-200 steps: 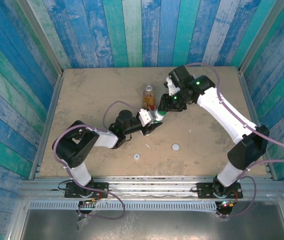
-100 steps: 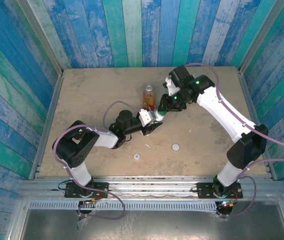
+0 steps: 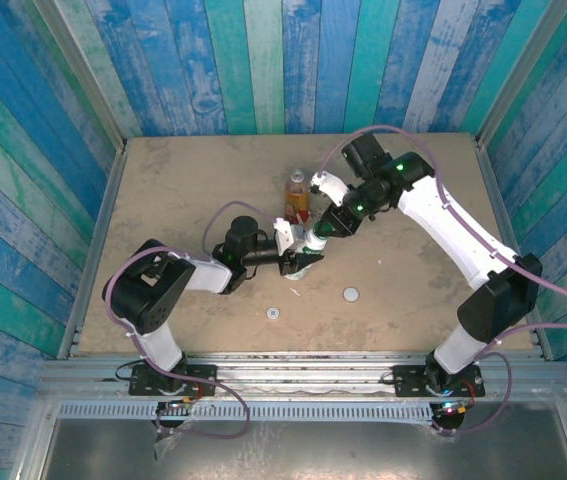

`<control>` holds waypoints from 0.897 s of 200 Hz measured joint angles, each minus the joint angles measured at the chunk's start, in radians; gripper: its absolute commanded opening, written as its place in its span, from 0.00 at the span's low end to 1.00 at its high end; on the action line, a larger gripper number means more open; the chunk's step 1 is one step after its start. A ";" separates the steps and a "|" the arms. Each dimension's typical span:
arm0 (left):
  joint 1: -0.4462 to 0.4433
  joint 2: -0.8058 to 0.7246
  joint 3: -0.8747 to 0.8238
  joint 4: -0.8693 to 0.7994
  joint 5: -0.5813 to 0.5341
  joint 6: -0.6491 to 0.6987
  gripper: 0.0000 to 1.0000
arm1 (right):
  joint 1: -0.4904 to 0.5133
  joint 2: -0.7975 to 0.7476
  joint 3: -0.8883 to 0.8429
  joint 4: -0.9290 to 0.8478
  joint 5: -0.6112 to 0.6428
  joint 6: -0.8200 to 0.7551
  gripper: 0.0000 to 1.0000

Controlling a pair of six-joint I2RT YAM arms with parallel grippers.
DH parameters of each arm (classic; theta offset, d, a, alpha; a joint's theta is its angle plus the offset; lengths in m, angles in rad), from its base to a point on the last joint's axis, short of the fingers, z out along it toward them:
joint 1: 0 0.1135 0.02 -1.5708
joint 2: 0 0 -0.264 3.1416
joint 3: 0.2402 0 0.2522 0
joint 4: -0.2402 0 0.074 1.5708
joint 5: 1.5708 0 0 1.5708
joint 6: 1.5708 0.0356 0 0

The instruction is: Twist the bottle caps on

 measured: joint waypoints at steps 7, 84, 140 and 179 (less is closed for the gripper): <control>0.001 0.000 0.000 -0.004 0.018 0.000 0.49 | 0.000 0.000 0.000 -0.012 -0.012 -0.054 0.37; 0.001 0.000 0.002 -0.080 0.131 0.010 0.49 | -0.001 0.000 0.035 -0.089 -0.040 -0.410 0.37; 0.001 0.000 0.002 -0.089 0.137 0.009 0.50 | -0.001 0.000 0.047 -0.090 -0.043 -0.423 0.37; 0.001 -0.001 -0.001 -0.069 0.136 0.006 0.50 | -0.001 -0.001 0.009 -0.088 -0.037 -0.422 0.37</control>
